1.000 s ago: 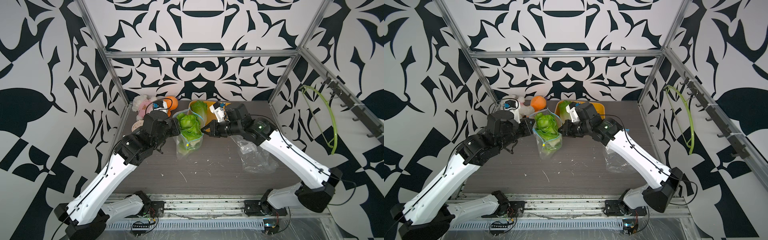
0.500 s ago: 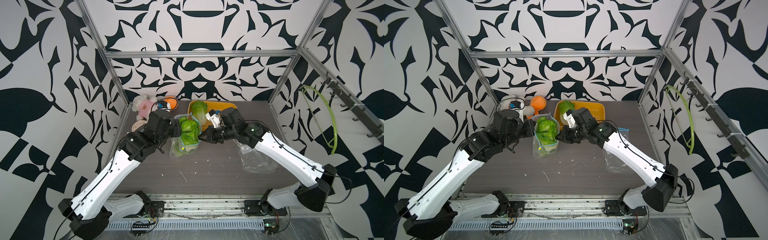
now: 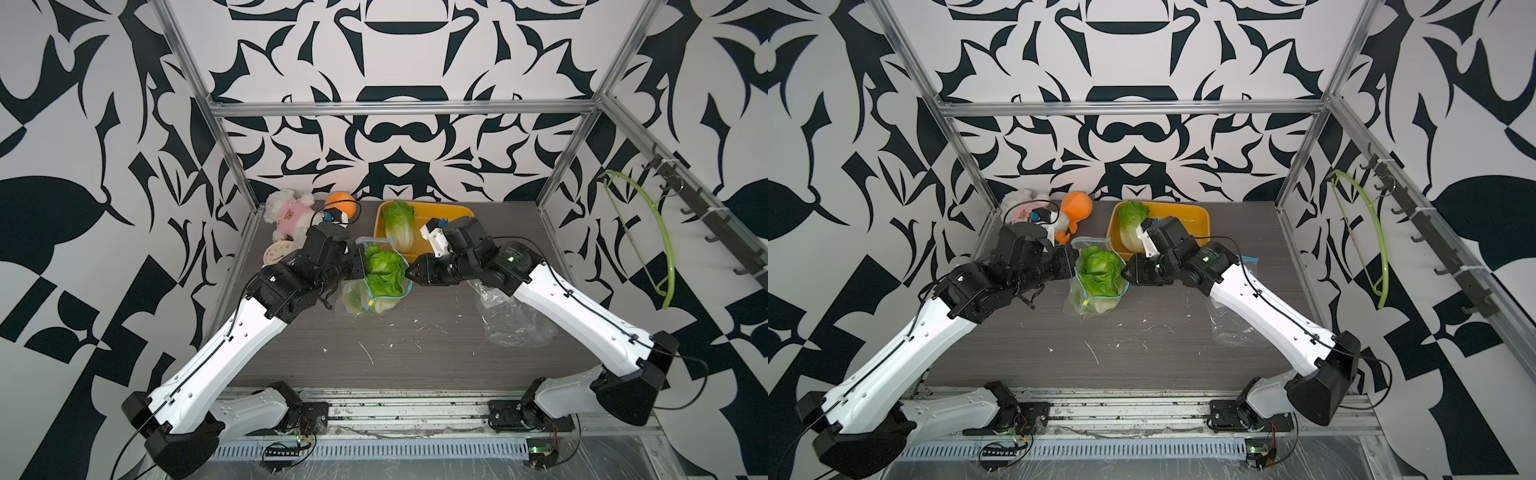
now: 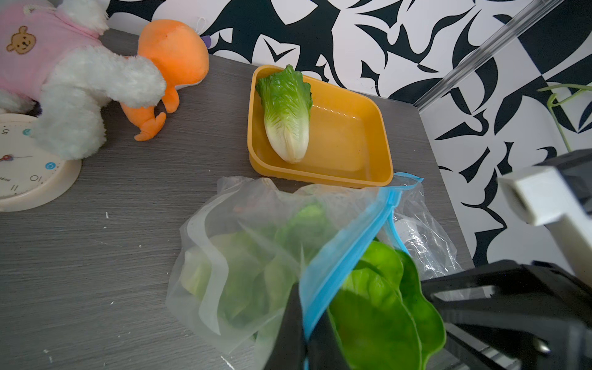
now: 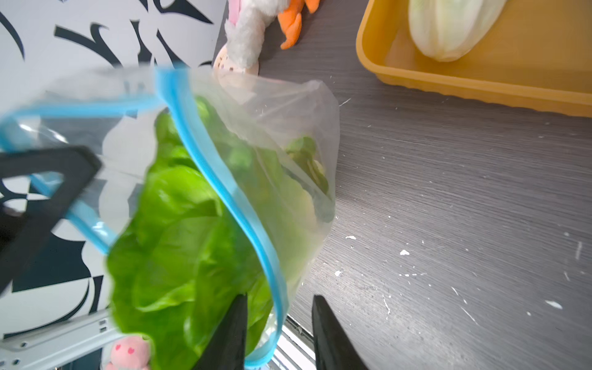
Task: Put the chinese cabbages into a zipper bag and zip it
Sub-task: Adjust the zipper food storage bag at the center of the board.
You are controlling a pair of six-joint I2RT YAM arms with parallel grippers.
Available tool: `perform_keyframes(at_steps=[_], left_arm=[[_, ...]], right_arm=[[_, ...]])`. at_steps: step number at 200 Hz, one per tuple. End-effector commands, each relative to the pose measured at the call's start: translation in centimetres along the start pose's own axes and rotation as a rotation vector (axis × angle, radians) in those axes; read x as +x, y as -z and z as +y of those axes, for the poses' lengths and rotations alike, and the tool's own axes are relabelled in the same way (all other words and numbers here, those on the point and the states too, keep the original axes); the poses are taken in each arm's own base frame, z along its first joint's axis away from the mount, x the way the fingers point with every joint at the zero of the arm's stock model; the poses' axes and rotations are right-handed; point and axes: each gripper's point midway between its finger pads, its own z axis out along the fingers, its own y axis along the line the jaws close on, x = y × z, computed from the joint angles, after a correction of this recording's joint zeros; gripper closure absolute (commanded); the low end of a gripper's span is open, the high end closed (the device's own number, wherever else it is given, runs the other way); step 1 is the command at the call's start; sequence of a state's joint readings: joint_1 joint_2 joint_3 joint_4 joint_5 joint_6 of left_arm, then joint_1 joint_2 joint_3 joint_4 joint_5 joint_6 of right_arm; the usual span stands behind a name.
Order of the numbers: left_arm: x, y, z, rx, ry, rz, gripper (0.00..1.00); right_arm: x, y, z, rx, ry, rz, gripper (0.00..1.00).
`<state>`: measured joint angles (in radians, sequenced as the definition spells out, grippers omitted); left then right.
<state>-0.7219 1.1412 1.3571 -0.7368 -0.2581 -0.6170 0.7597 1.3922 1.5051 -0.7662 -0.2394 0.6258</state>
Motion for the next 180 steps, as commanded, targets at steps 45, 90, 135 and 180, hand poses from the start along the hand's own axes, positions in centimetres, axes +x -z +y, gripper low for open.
perform_keyframes(at_steps=[45,90,135,180], left_arm=[[-1.6,0.4,-0.6,0.013,0.035,-0.049,1.00],[-2.0,0.6,-0.9,0.023,0.043,-0.061,1.00],[-1.9,0.7,-1.4,0.057,0.049,-0.054,1.00],[-1.3,1.2,-2.8,0.142,0.034,-0.019,1.00]], right_arm=[[0.8,4.4,5.7,0.056,0.296,-0.041,0.53],[3.7,2.0,6.2,0.102,0.299,0.033,0.50],[3.7,-1.4,6.0,0.124,0.282,0.049,0.53],[0.9,-3.1,5.0,0.170,0.281,-0.043,0.76]])
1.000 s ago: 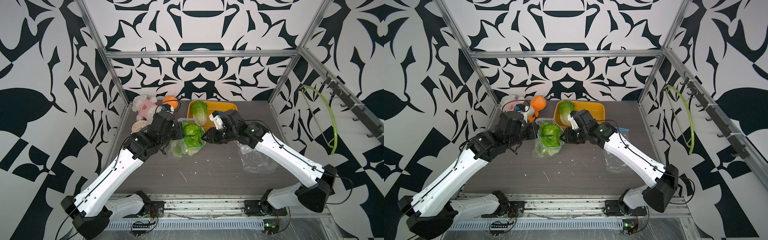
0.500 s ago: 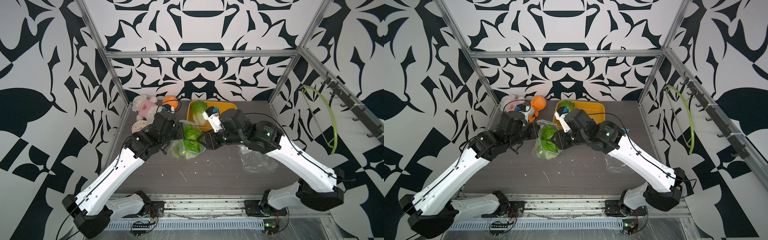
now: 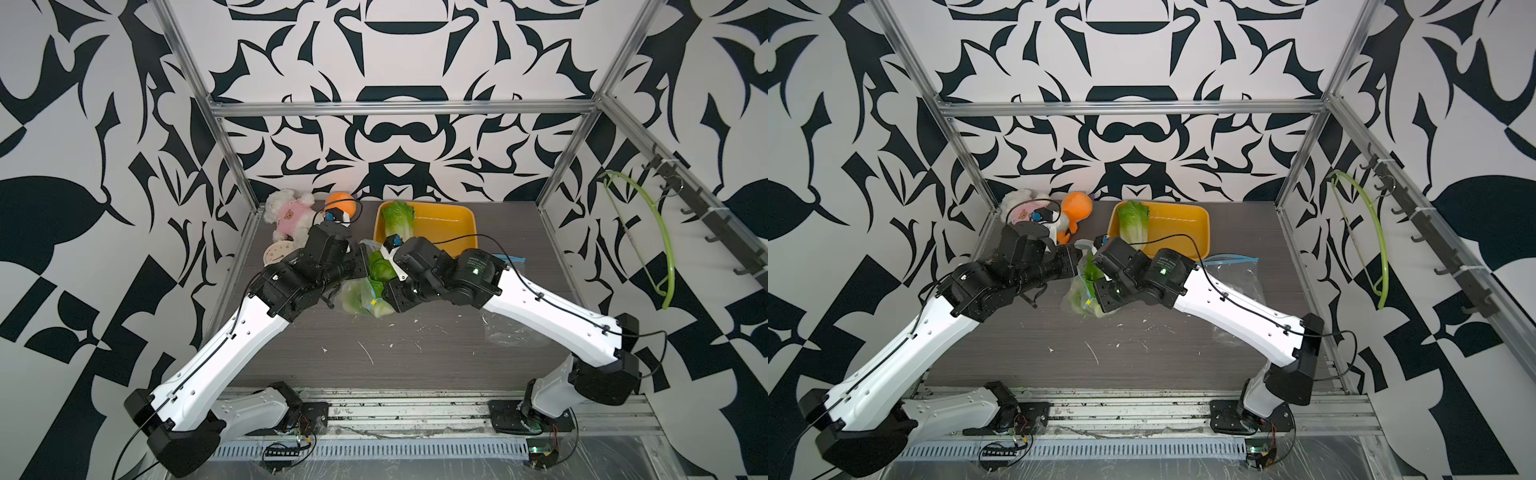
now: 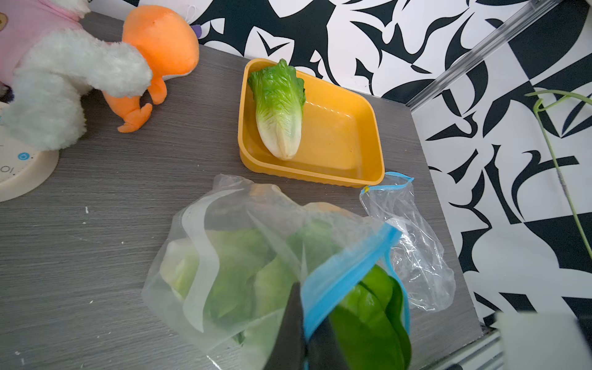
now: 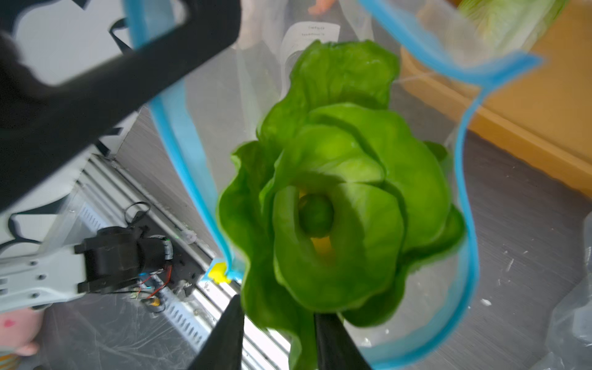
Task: Put the chinese cabbages into a zipper bag and zip it
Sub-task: Adjust the zipper food storage bag at the center of the board.
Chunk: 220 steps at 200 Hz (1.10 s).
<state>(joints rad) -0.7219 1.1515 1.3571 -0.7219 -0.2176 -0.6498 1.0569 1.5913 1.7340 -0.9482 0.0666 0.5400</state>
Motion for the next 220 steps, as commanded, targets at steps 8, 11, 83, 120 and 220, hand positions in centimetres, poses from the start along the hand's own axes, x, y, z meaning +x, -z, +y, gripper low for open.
perform_keyframes(at_steps=[8,11,83,120,220], left_arm=[[-1.3,1.7,-2.4,0.125,-0.006,-0.031,1.00],[-1.3,1.7,-2.5,0.127,-0.006,-0.031,1.00],[-0.6,1.7,-4.3,0.239,-0.003,0.002,1.00],[-1.4,0.9,-2.9,0.150,0.008,-0.037,1.00],[-0.7,0.0,-0.1,0.047,0.052,-0.089,1.00]], right_arm=[[-3.7,0.3,-0.9,-0.014,-0.040,-0.141,0.80],[-3.9,0.3,-0.9,-0.027,-0.050,-0.147,0.82],[-6.4,-4.9,-2.3,-0.232,-0.234,-0.154,0.90],[-6.6,-4.4,1.0,-0.421,-0.215,-0.144,0.90],[-4.7,-3.4,3.0,-0.643,-0.223,-0.134,0.92]])
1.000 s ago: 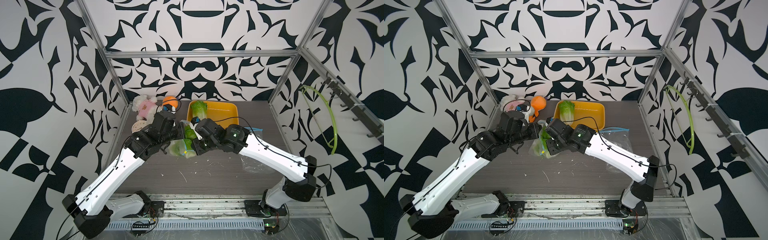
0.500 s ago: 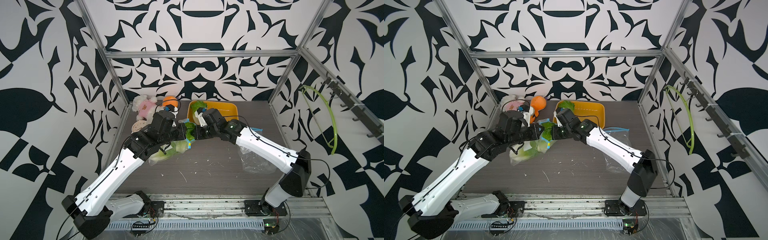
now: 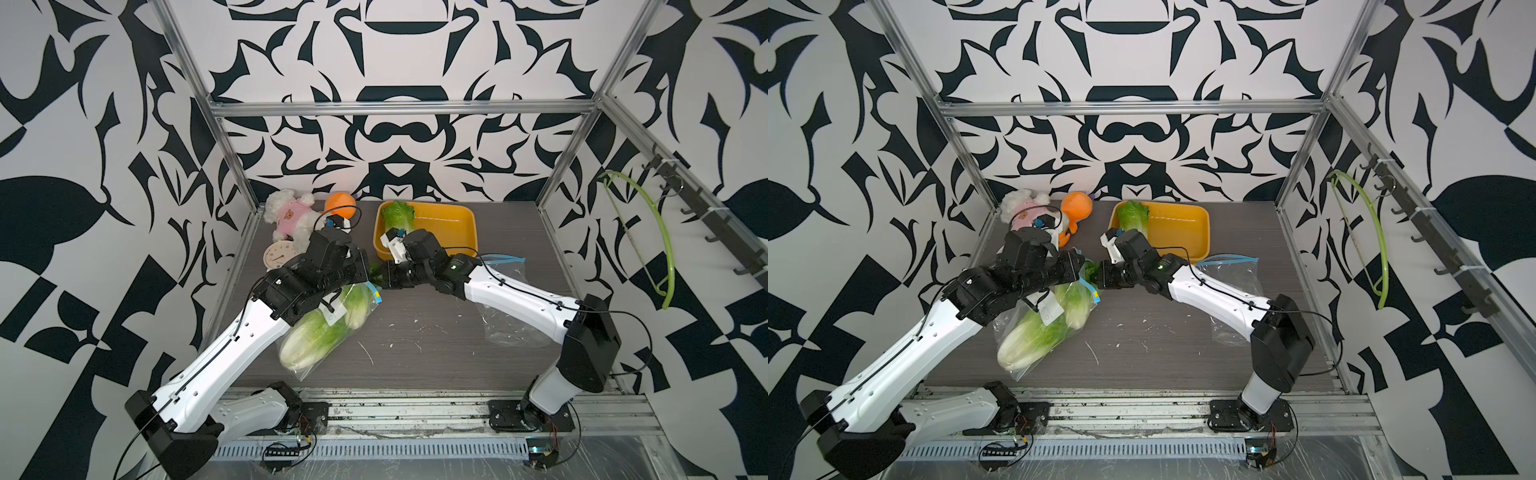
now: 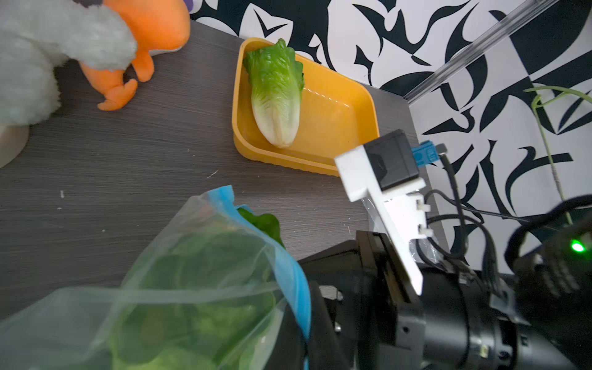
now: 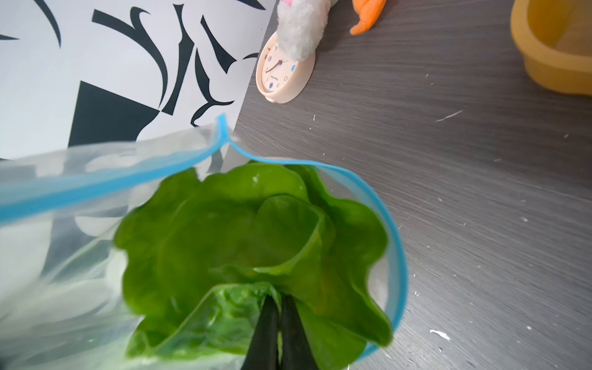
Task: Put the chinese cabbages into a zipper bag and zip it
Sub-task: Adjust the zipper food storage bag at the center of the board.
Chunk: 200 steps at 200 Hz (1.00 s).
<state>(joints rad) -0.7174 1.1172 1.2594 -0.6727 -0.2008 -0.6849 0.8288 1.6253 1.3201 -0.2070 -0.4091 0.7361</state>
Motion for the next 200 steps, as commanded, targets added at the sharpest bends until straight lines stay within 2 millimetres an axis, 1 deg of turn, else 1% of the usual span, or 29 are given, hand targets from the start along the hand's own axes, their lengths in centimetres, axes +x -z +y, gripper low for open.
perform_keyframes(at_steps=[1,15,28,41,49,61,85,104,119,128,137,144,157,170,178,200], left_arm=[[-2.4,1.0,-1.2,0.049,0.017,-0.107,1.00],[-2.3,1.2,-2.1,0.095,0.023,-0.095,1.00],[-2.3,1.5,-2.7,0.136,0.024,-0.094,1.00],[-2.1,1.6,-2.2,0.122,0.024,-0.102,1.00],[-2.1,1.5,-1.5,0.092,0.025,-0.113,1.00],[-1.8,1.3,-0.5,0.049,0.027,-0.117,1.00],[-1.4,0.6,0.6,0.010,0.036,-0.132,1.00],[-1.3,0.0,0.9,-0.004,0.035,-0.134,1.00],[-1.2,-0.3,0.8,0.001,0.039,-0.137,1.00],[-1.2,-0.4,0.8,0.005,0.043,-0.137,1.00],[-1.4,-0.3,0.7,0.005,0.049,-0.143,1.00],[-1.5,-0.2,0.8,0.003,0.052,-0.149,1.00],[-1.7,0.0,0.8,-0.003,0.056,-0.157,1.00],[-1.9,0.1,1.0,-0.010,0.060,-0.164,1.00],[-2.0,0.1,1.0,-0.011,0.065,-0.168,1.00],[-2.0,-0.1,0.9,-0.011,0.067,-0.163,1.00]], right_arm=[[-0.3,2.7,6.0,-0.218,0.072,-0.013,0.92],[0.0,2.4,5.6,-0.210,0.050,0.002,0.91],[0.3,2.4,5.9,-0.229,0.055,0.017,0.91],[0.3,2.8,6.1,-0.228,0.067,0.013,0.89],[0.4,3.0,5.6,-0.195,0.075,0.011,0.88],[0.7,2.9,4.2,-0.121,0.088,0.021,0.87],[0.7,4.0,3.4,-0.059,0.115,0.007,0.83],[0.5,4.9,3.0,-0.037,0.119,-0.026,0.76],[0.6,5.1,1.9,-0.002,0.102,-0.021,0.72],[0.7,5.2,1.2,0.014,0.090,-0.016,0.71],[0.8,5.5,1.3,0.006,0.088,-0.014,0.70],[0.9,5.7,1.8,-0.014,0.094,-0.016,0.68],[0.9,6.7,2.5,-0.025,0.094,-0.019,0.65],[0.9,8.1,2.8,0.001,0.103,-0.025,0.61],[0.7,9.1,2.7,0.034,0.104,-0.043,0.59],[0.5,11.8,1.3,0.161,0.105,-0.098,0.54]])
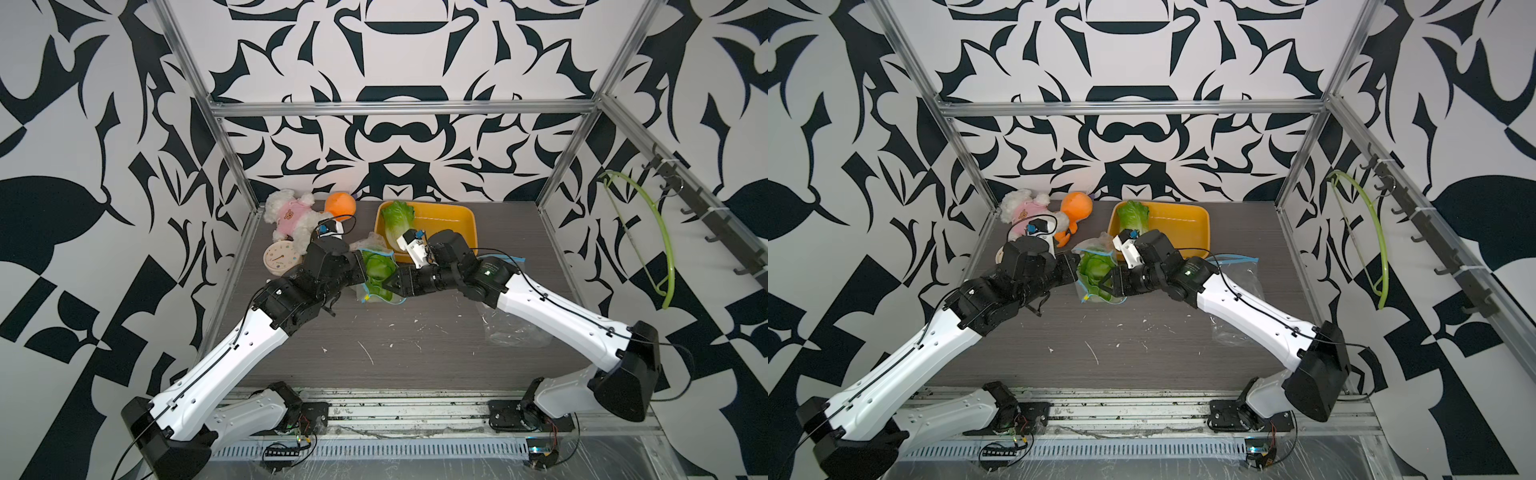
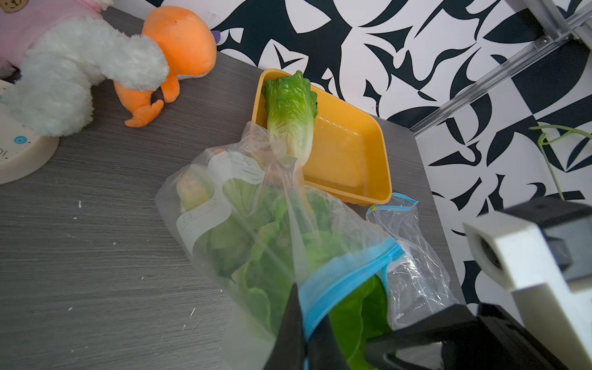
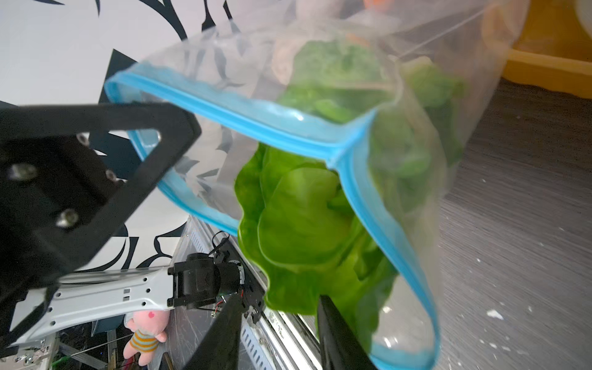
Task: Put the chinese cabbages into a zipper bag and zip it
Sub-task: Adjust the zipper food storage bag at the center of the board.
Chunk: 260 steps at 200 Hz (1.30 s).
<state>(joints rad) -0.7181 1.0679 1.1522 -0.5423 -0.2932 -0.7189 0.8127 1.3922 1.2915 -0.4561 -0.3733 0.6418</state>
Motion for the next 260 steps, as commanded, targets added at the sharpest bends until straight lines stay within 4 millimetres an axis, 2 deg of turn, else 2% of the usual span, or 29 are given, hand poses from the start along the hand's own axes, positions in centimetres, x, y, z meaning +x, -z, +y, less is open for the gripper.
perform_keyframes(at_steps=[1,15,31,51,66,87,119,141,154,170,177,202,242,260], left_arm=[[-1.2,0.3,-0.4,0.011,0.023,-0.048,1.00],[-1.2,0.2,-0.5,0.013,0.028,-0.049,1.00],[-1.3,0.1,-0.8,0.027,0.032,-0.049,1.00],[-1.3,-0.1,-1.0,0.029,0.034,-0.042,1.00],[-1.3,-0.2,-1.0,0.025,0.034,-0.041,1.00],[-1.3,-0.4,-1.1,0.028,0.032,-0.035,1.00],[-1.5,-0.2,-1.2,0.029,0.030,-0.038,1.00],[-1.7,-0.1,-1.3,0.031,0.032,-0.045,1.00],[-1.6,-0.1,-1.3,0.032,0.030,-0.039,1.00],[-1.4,0.0,-1.9,0.058,0.028,-0.020,1.00],[-1.3,0.2,-2.1,0.070,0.023,-0.011,1.00],[-1.4,1.4,-2.8,0.101,-0.001,0.016,1.00],[-1.8,5.1,-4.9,0.190,-0.095,0.097,1.00],[-2.3,5.5,-4.4,0.156,-0.111,0.077,1.00]], right_arm=[[-1.5,4.4,0.1,0.105,0.037,-0.098,0.53],[-1.5,5.4,-1.8,0.222,0.040,-0.118,0.51],[-1.3,5.2,-3.2,0.288,0.051,-0.104,0.50],[-0.9,3.4,-4.0,0.292,0.033,-0.070,0.50],[-0.2,1.4,-3.7,0.234,0.006,-0.020,0.54],[0.8,-0.3,-4.1,0.202,-0.033,0.019,0.57],[2.3,-1.4,-6.0,0.233,-0.079,0.039,0.65],[2.9,-2.7,-5.9,0.180,-0.101,0.051,0.76],[2.3,-2.9,-5.0,0.126,-0.091,0.023,0.83],[1.2,-2.5,-4.1,0.102,-0.062,-0.027,0.97],[0.7,-2.1,-3.8,0.101,-0.046,-0.045,1.00],[-1.2,-0.2,-1.9,0.078,0.007,-0.095,1.00],[-5.0,7.0,4.5,-0.004,0.069,-0.196,1.00],[-5.4,7.5,5.1,-0.054,-0.002,-0.184,1.00]])
